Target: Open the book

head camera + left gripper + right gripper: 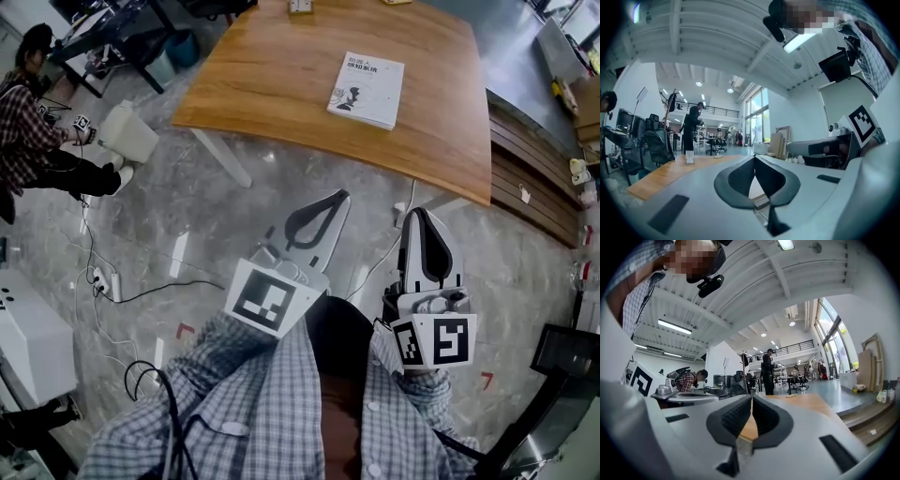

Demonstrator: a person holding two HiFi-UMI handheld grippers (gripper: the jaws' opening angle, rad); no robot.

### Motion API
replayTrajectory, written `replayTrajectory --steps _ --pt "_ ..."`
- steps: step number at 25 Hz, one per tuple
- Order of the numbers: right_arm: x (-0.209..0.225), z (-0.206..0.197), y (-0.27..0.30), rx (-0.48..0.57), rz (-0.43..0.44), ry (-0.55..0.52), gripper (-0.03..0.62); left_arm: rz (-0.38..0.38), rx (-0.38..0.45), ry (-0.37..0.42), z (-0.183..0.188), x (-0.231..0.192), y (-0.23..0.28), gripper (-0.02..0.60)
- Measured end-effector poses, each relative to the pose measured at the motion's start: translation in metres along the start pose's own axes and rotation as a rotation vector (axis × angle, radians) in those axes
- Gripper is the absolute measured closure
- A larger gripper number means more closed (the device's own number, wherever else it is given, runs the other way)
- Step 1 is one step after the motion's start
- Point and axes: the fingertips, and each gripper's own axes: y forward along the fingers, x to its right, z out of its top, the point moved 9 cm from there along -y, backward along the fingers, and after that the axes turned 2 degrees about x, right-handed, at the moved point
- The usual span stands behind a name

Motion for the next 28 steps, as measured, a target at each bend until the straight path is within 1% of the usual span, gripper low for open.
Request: replayTrajectory --steps 8,15,20,24,28 --pt "0.006 -0.005 0.016 -0.004 0.016 0.009 0.569 0.019 0.002 0.000 -0.005 -0.011 0.009 0.572" --pt "0.020 -0.012 0.044 -0.023 0.014 -0.001 0.569 0.012 -0.012 -0.023 -0.016 -0.033 0.038 0.571" --pt "0.033 -0.020 0.081 -0.055 0.025 0.021 0.569 0.023 -0.026 -0.048 -0.027 -0.063 0.069 0.572" --pt "0.046 -0.023 0.116 -0.069 0.025 0.018 0.569 0.015 -0.029 -0.048 -0.030 -0.090 0.098 0.572" --pt "0.059 -0.019 0.163 -0.081 0.012 0.033 0.569 0.001 -0.041 -0.043 -0.027 -0.126 0.131 0.572"
